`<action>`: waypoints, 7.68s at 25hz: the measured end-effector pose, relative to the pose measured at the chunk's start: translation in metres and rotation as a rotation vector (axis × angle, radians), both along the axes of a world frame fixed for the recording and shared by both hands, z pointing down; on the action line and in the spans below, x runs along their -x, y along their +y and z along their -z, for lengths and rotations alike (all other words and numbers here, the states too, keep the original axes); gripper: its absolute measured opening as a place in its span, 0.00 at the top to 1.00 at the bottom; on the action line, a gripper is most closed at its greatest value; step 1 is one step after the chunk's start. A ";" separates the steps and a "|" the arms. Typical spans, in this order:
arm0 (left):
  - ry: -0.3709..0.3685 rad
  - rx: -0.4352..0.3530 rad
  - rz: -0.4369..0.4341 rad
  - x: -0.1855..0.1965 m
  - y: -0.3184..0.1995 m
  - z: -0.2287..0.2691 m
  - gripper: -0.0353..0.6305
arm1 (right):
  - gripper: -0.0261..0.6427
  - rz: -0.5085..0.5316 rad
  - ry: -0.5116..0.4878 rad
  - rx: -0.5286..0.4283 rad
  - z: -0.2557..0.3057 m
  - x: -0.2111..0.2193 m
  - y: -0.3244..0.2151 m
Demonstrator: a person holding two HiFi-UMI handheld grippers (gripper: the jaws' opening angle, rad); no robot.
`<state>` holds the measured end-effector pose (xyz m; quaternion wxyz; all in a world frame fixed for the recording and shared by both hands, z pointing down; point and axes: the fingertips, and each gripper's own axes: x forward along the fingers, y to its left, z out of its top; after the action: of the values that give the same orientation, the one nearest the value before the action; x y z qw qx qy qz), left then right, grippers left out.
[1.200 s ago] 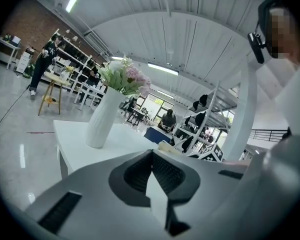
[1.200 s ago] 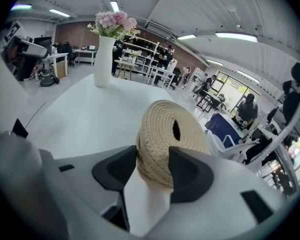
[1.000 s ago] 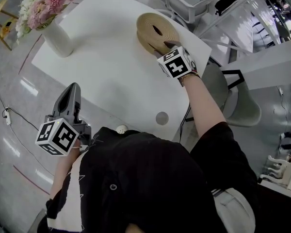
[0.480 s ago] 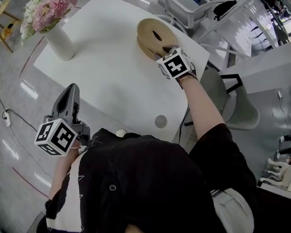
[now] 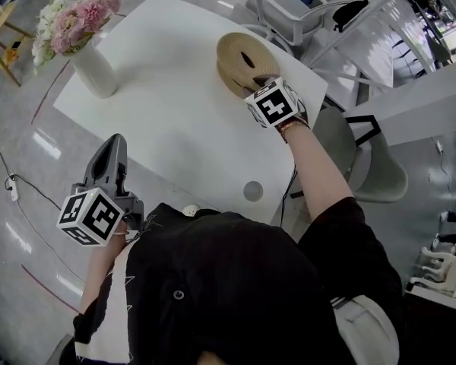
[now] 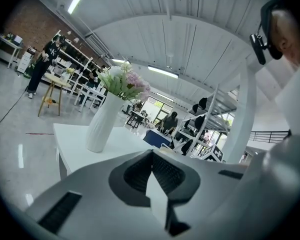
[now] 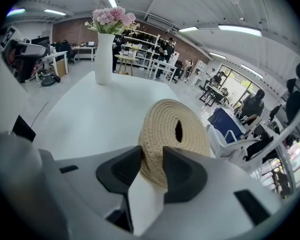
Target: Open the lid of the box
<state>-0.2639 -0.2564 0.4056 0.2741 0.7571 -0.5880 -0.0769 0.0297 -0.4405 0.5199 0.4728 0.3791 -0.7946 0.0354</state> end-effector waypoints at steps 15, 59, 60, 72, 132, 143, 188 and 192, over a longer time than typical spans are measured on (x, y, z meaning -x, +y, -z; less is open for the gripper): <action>0.007 -0.009 0.000 -0.003 0.003 0.002 0.93 | 0.76 -0.046 -0.064 0.041 0.012 -0.008 0.016; 0.033 -0.055 -0.015 -0.009 0.008 0.018 0.93 | 0.78 -0.218 -0.537 0.105 0.059 -0.018 0.016; 0.034 -0.057 -0.015 -0.009 0.008 0.018 0.93 | 0.78 -0.223 -0.551 0.104 0.059 -0.020 0.017; 0.026 -0.051 -0.009 -0.010 0.021 0.019 0.93 | 0.79 -0.279 -0.699 0.085 0.077 -0.031 0.018; 0.031 -0.037 -0.164 -0.084 0.017 0.013 0.93 | 0.84 -0.598 -1.315 0.066 0.108 -0.119 0.095; 0.051 -0.035 -0.195 -0.130 0.036 0.015 0.93 | 0.84 -0.562 -1.344 0.074 0.123 -0.129 0.142; -0.003 -0.100 -0.181 -0.249 0.174 0.040 0.93 | 0.84 -0.329 -1.232 0.093 0.144 -0.081 0.326; -0.010 -0.102 -0.183 -0.250 0.175 0.043 0.93 | 0.85 -0.337 -1.203 0.081 0.143 -0.084 0.327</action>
<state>-0.0140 -0.0816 0.3629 0.2385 0.8210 -0.5130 -0.0776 0.1137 -0.1139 0.3769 -0.0556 0.3947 -0.8490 0.3469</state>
